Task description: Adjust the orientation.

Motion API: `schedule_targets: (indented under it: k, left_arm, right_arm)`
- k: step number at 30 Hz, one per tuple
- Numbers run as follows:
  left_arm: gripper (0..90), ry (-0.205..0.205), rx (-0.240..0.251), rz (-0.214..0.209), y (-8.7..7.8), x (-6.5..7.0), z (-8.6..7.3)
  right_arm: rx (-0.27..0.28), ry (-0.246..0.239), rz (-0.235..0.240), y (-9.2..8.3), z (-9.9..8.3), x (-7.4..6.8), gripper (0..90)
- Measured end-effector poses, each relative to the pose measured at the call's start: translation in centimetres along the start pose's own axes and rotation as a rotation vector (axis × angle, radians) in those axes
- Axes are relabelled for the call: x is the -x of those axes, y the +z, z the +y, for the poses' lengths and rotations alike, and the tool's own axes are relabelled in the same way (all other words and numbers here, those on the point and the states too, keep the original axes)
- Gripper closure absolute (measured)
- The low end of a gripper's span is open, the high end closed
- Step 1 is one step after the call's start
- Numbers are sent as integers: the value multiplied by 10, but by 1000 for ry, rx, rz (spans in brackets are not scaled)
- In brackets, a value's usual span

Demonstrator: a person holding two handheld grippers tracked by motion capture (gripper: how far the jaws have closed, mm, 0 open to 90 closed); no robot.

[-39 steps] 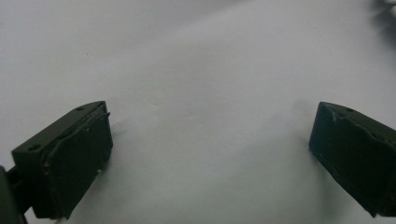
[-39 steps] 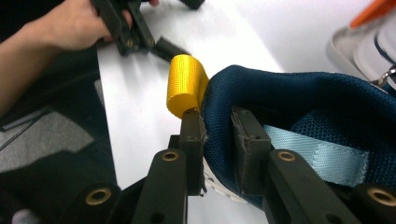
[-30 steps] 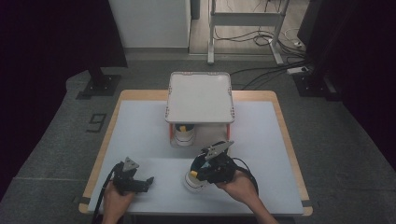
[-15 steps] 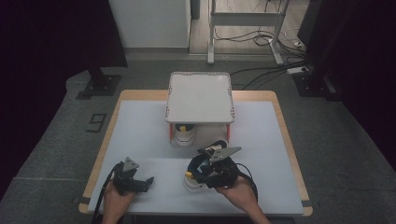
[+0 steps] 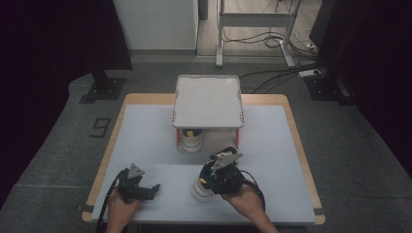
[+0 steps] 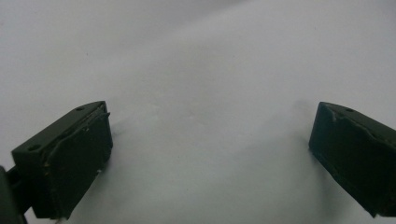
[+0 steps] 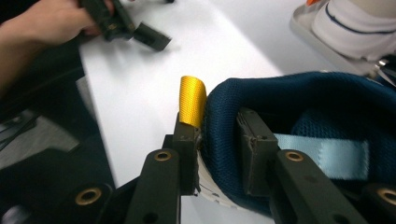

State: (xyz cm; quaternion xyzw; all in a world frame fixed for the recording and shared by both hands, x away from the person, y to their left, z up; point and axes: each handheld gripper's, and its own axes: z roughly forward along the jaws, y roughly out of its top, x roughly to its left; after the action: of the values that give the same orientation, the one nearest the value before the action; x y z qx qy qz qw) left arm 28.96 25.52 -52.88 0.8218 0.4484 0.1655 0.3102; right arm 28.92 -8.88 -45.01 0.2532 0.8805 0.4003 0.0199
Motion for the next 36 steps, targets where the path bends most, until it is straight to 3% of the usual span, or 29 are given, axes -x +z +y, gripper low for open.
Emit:
schedule_targets:
  k: [4, 7, 13, 17, 19, 21, 25, 28, 31, 36]
  left_arm:
    - [0, 0, 0, 0, 0, 0, 0]
    - [0, 0, 0, 0, 0, 0, 0]
    - [0, -1, 0, 0, 0, 0, 0]
    - [0, -1, 0, 0, 0, 0, 0]
    - [0, -1, 0, 0, 0, 0, 0]
    - [0, -1, 0, 0, 0, 0, 0]
    - [0, -1, 0, 1, 0, 0, 0]
    - [0, -3, 2, 1, 0, 0, 0]
    - [0, -1, 1, 1, 0, 0, 0]
    - [0, -1, 1, 1, 0, 0, 0]
  right_arm:
    - [-55, -8, 29, -12, -9, 2, 690]
    - [-58, -5, 52, -22, -17, 3, 662]
    - [-51, -14, 14, -38, -33, -3, 562]
    - [2, 4, -23, -45, -43, -8, 380]
    - [44, 27, -66, -49, -49, -9, 291]
    - [93, 64, -97, -52, -56, -9, 158]
    - [101, 170, -182, -36, -69, -9, 0]
    - [119, 210, -229, -23, -74, -10, 0]
    - [140, 216, -273, -15, -74, -12, 0]
    - [149, 229, -238, -19, -79, -5, 0]
